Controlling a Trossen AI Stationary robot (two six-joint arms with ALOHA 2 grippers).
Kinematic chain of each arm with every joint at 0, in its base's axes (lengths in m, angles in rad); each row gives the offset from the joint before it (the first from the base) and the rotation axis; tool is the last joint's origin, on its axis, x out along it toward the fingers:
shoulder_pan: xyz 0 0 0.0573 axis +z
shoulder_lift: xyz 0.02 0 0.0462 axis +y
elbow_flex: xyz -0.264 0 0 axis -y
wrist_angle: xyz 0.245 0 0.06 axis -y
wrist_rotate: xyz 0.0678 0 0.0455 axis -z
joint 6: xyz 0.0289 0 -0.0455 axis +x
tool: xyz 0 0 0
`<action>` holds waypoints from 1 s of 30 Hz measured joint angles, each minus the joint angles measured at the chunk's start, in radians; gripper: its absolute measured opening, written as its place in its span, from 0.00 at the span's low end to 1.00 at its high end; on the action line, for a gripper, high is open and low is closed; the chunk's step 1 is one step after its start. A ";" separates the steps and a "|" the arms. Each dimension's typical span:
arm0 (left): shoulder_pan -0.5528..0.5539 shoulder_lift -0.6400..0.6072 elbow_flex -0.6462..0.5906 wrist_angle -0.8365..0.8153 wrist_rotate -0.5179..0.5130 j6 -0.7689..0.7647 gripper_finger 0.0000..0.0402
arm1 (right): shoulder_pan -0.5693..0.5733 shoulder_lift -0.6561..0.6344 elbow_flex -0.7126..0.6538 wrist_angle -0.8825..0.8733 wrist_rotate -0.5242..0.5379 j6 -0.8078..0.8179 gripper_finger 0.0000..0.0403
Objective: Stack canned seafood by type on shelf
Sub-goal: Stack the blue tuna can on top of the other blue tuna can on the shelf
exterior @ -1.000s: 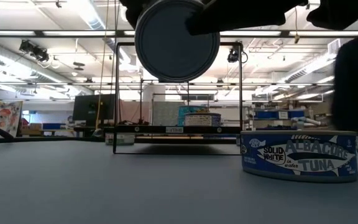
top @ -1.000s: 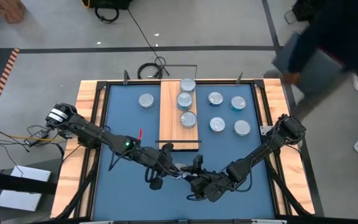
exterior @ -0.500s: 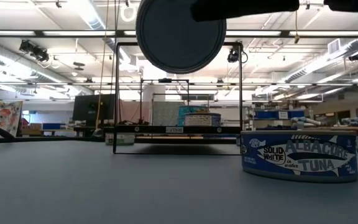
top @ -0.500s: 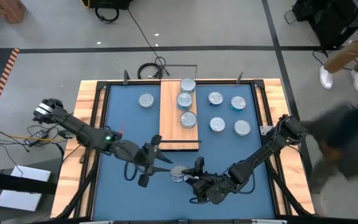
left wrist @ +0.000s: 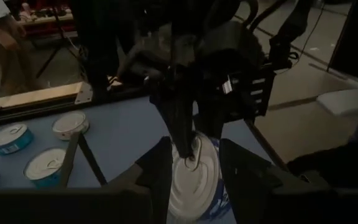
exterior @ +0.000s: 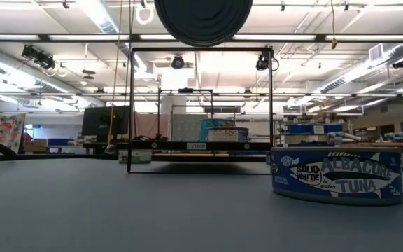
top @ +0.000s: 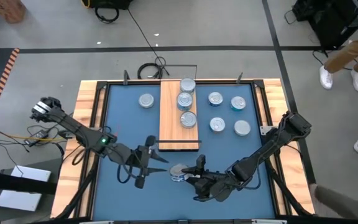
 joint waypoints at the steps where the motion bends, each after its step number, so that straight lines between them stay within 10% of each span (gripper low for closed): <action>1: 0.000 -0.006 -0.015 0.028 -0.001 0.000 0.34 | 0.000 -0.004 0.000 -0.002 0.000 -0.002 0.37; 14: -0.002 -0.215 -0.229 0.187 -0.048 -0.029 0.34 | -0.001 -0.026 0.124 -0.106 -0.003 -0.131 0.37; 30: -0.013 -0.293 -0.327 0.245 -0.063 -0.052 0.34 | -0.022 -0.158 0.272 -0.437 0.254 -0.323 0.37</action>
